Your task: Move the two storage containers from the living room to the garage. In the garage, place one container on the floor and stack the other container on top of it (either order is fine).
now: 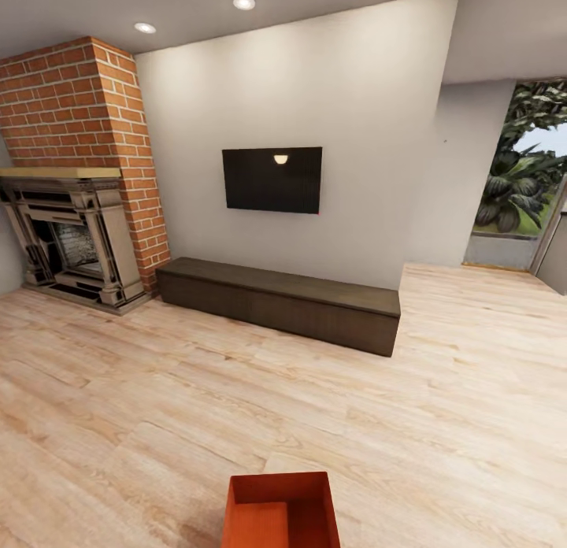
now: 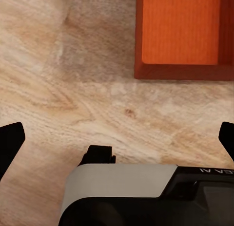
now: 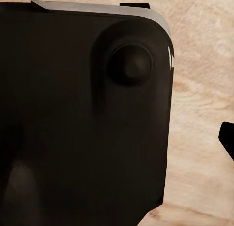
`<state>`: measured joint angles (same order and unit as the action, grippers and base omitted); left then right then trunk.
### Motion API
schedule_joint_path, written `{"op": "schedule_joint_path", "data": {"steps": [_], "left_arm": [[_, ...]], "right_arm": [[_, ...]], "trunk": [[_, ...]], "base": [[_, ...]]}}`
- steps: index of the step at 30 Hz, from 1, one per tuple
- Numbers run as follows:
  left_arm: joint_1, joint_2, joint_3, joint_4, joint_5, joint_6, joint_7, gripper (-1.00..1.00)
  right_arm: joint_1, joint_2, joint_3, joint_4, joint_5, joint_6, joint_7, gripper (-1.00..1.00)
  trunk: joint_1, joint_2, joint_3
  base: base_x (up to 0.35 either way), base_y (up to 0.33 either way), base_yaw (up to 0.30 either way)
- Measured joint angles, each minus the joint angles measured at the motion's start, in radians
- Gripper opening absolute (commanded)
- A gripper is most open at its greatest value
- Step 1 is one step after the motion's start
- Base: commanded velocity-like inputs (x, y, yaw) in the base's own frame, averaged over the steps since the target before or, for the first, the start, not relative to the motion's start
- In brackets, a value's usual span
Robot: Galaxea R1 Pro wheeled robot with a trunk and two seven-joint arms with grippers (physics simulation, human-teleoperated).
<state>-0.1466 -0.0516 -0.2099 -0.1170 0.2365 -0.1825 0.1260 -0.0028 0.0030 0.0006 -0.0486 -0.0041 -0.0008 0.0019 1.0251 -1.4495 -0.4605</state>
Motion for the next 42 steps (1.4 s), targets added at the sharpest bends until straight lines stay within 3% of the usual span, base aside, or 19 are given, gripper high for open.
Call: {"op": "schedule_joint_path", "data": {"steps": [25, 28, 33, 36, 37, 40, 41, 42], "left_arm": [[0.0, 0.0, -0.003, -0.002, 0.0, -0.004, -0.001, 1.0], [0.001, 0.001, -0.003, -0.006, 0.001, -0.015, -0.026, 1.0], [0.0, 0.002, -0.006, -0.048, 0.0, -0.057, -0.134, 1.0], [0.0, 0.002, -0.002, -0.158, 0.002, -0.031, -0.177, 1.0], [0.0, 0.002, 0.0, -0.229, 0.003, 0.023, -0.186, 1.0], [0.0, 0.004, -0.001, -0.39, 0.005, 0.156, -0.193, 1.0], [0.001, 0.015, -0.002, -0.507, 0.004, 0.25, -0.195, 1.0], [0.003, 0.026, -0.002, -0.584, 0.004, 0.304, -0.196, 1.0]], "right_arm": [[0.0, 0.0, 0.002, -0.002, 0.001, -0.004, 0.009, 1.0], [0.0, 0.0, 0.003, -0.042, 0.001, -0.009, 0.029, 1.0], [0.001, 0.005, 0.005, -0.227, 0.0, 0.033, 0.077, 1.0], [0.001, 0.023, 0.006, -0.468, 0.002, 0.255, 0.087, 1.0], [0.001, 0.028, 0.006, -0.582, 0.001, 0.352, 0.088, 1.0], [0.001, 0.037, 0.006, -0.775, 0.0, 0.476, 0.089, 1.0], [0.001, 0.045, 0.007, -0.868, 0.0, 0.536, 0.088, 1.0], [0.001, 0.049, 0.008, -0.912, 0.0, 0.56, 0.087, 1.0]], "trunk": [[0.0, 0.0, 0.0], [0.0, 0.0, 0.0], [0.0, 0.0, 0.0], [0.0, 0.0, 0.0], [0.0, 0.0, 0.0], [0.0, 0.0, 0.0], [0.0, 0.0, 0.0], [0.0, 0.0, 0.0]], "base": [[0.06, 0.011, 0.0], [0.006, 0.0, 0.0], [0.002, 0.0, 0.0], [0.0, 0.0, 0.0], [0.0, 0.0, 0.0], [0.0, 0.0, 0.0], [0.0, 0.0, 0.0], [0.0, 0.0, 0.0]]}}
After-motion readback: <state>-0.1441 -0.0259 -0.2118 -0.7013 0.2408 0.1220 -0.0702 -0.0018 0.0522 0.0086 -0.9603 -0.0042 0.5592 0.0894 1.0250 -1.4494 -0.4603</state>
